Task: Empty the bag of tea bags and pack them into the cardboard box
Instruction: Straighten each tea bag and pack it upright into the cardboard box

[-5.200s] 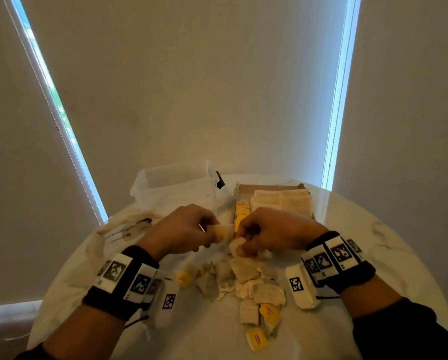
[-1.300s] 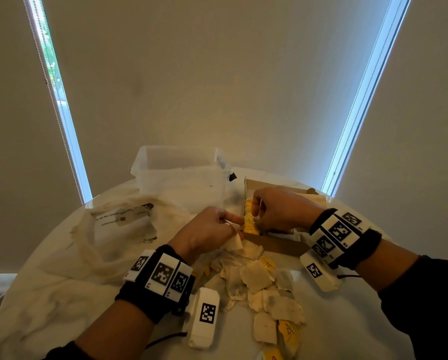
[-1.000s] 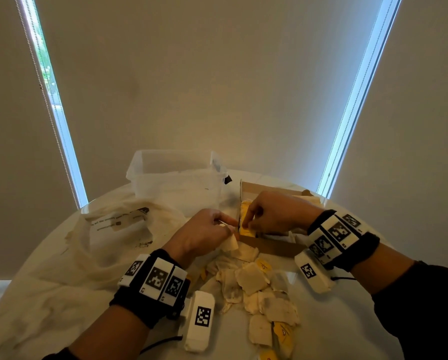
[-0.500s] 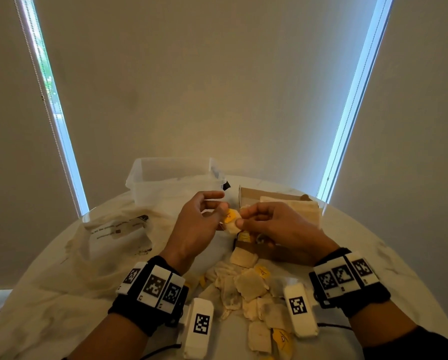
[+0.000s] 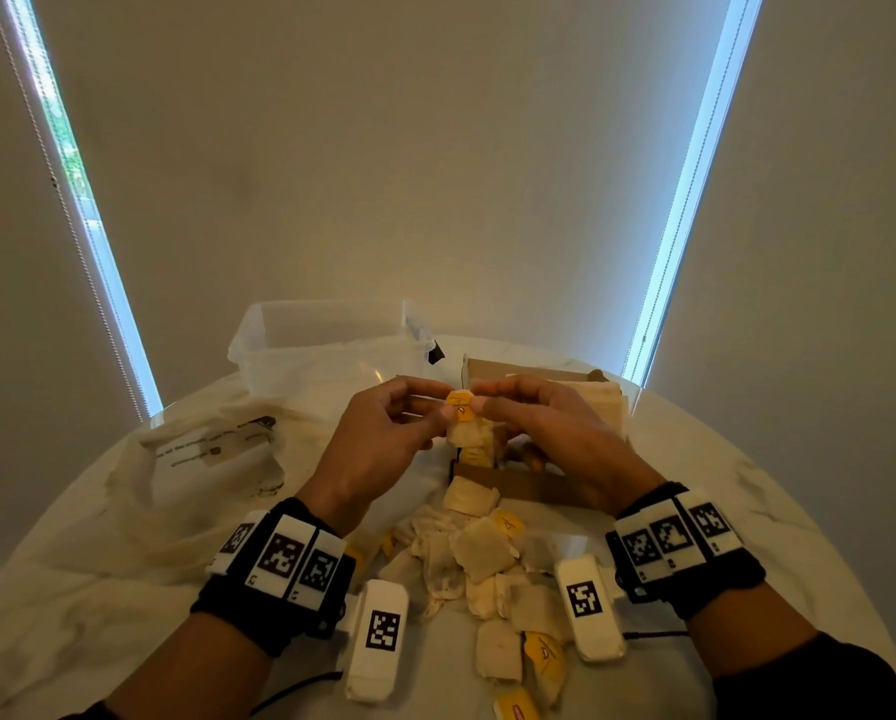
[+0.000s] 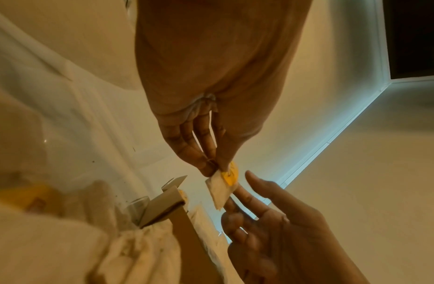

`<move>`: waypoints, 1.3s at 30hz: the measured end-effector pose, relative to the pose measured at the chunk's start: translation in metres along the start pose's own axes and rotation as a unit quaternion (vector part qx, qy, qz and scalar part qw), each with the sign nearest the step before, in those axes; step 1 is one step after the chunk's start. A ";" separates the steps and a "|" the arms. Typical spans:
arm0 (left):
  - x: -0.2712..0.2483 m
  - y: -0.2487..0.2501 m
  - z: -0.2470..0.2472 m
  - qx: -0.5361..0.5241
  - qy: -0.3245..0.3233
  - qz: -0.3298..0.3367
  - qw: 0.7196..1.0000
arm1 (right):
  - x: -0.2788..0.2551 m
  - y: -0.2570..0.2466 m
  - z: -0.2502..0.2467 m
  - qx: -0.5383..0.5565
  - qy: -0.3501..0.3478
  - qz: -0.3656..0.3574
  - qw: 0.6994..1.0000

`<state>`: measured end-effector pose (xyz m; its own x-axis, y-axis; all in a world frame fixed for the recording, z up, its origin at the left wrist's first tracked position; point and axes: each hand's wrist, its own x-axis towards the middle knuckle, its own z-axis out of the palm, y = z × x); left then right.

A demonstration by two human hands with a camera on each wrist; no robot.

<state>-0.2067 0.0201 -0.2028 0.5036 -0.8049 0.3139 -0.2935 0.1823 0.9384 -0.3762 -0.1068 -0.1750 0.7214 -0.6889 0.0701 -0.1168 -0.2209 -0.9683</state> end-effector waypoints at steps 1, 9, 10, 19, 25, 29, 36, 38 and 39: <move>0.000 0.000 0.000 0.005 -0.005 0.002 1.000 | -0.001 0.001 0.001 -0.012 0.009 -0.009 1.000; -0.001 0.001 0.001 0.016 -0.015 -0.017 1.000 | 0.001 0.003 0.002 0.002 0.037 -0.024 0.999; -0.001 0.000 0.001 0.019 -0.018 -0.020 0.999 | 0.000 0.002 0.001 0.000 0.033 -0.021 0.999; -0.003 0.001 0.002 0.002 -0.014 -0.029 0.999 | -0.001 -0.006 -0.028 -0.024 0.100 -0.052 0.993; -0.003 0.003 0.004 0.006 -0.020 -0.042 0.999 | -0.006 -0.005 -0.087 0.027 0.188 -0.040 0.981; -0.004 0.005 0.006 0.012 -0.023 -0.041 0.999 | -0.007 0.007 -0.101 -0.011 0.178 0.009 0.984; -0.008 0.010 0.006 0.014 -0.032 -0.060 0.998 | -0.007 0.016 -0.107 -0.044 0.153 0.057 0.986; -0.009 0.014 0.006 0.023 -0.039 -0.062 0.997 | -0.009 0.013 -0.100 -0.050 0.122 0.058 0.990; -0.010 0.017 0.006 0.031 -0.046 -0.062 0.997 | -0.010 0.011 -0.095 -0.055 0.098 0.054 0.992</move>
<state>-0.2217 0.0273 -0.1908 0.4639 -0.8676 0.1794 -0.2846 0.0459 0.9576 -0.4494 -0.1674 -0.1634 0.5544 -0.8319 0.0225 -0.2682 -0.2042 -0.9415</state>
